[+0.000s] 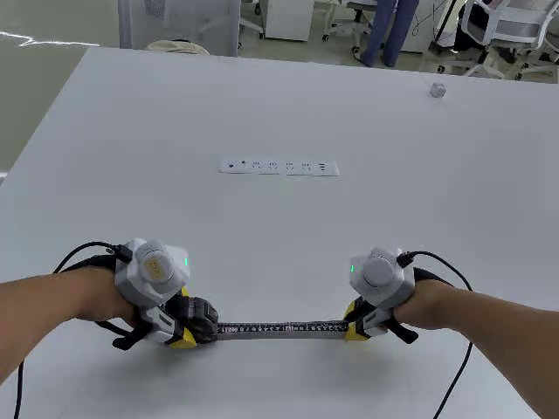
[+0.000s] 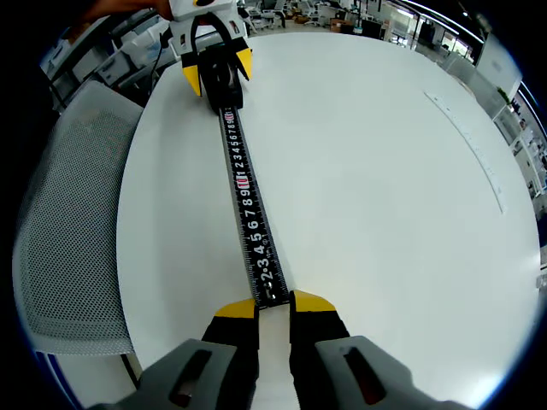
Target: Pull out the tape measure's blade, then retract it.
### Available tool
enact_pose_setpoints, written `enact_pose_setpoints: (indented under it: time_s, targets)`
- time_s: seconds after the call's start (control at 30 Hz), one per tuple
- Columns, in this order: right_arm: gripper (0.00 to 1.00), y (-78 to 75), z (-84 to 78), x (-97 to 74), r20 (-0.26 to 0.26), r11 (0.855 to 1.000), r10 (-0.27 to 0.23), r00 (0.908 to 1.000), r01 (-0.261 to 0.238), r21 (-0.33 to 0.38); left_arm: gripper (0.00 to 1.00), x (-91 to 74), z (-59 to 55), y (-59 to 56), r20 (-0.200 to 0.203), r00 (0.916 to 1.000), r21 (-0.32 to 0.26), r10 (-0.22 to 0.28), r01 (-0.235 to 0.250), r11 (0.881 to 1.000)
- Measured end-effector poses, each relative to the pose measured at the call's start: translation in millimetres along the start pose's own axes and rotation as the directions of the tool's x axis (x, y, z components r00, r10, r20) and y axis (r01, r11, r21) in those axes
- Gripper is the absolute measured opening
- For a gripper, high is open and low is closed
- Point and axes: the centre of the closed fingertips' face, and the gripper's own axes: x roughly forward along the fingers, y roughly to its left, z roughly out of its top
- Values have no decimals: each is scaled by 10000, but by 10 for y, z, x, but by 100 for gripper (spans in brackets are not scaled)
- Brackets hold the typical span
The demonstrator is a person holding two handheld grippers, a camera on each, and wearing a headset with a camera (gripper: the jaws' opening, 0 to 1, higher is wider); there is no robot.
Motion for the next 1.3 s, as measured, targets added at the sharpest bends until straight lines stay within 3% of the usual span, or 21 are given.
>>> enact_pose_setpoints:
  time_s: [1.13, 1.3]
  targets:
    - [12, -16, -94, -40, 109, 9998, -31, 9999, 28, 200, 38, -4, 1, 2, 24, 10000, -7, -10, 10, 10000]
    - [13, 14, -84, -36, 110, 9999, -158, 9998, 158, -66, 38, -4, 6, 2, 107, 9999, -28, -5, 5, 10000]
